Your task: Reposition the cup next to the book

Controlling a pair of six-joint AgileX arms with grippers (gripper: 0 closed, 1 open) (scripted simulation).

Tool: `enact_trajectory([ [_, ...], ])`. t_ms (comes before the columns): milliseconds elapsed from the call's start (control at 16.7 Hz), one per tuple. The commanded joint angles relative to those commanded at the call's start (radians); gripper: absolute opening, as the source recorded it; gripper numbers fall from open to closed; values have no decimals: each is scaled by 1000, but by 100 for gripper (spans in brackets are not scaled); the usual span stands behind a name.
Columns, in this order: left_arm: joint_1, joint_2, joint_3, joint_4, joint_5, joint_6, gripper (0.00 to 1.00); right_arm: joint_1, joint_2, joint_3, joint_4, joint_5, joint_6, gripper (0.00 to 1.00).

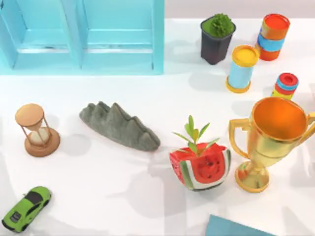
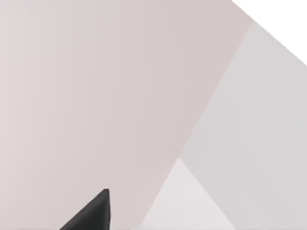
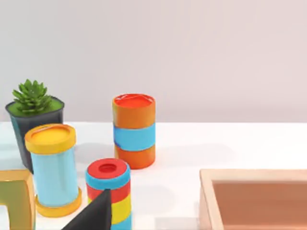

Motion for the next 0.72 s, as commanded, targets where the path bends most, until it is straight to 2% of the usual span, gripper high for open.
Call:
enact_trajectory([
  [240,124,265,123,-206,-4,363,100,0,0,0,0,0,0,100],
  [420,198,443,165,-348,-11,574,100,0,0,0,0,0,0,100],
  [600,244,565,177,-450,-18,705,100,0,0,0,0,0,0,100],
  [720,258,602,177,-481,-21,741,100,0,0,0,0,0,0,100],
])
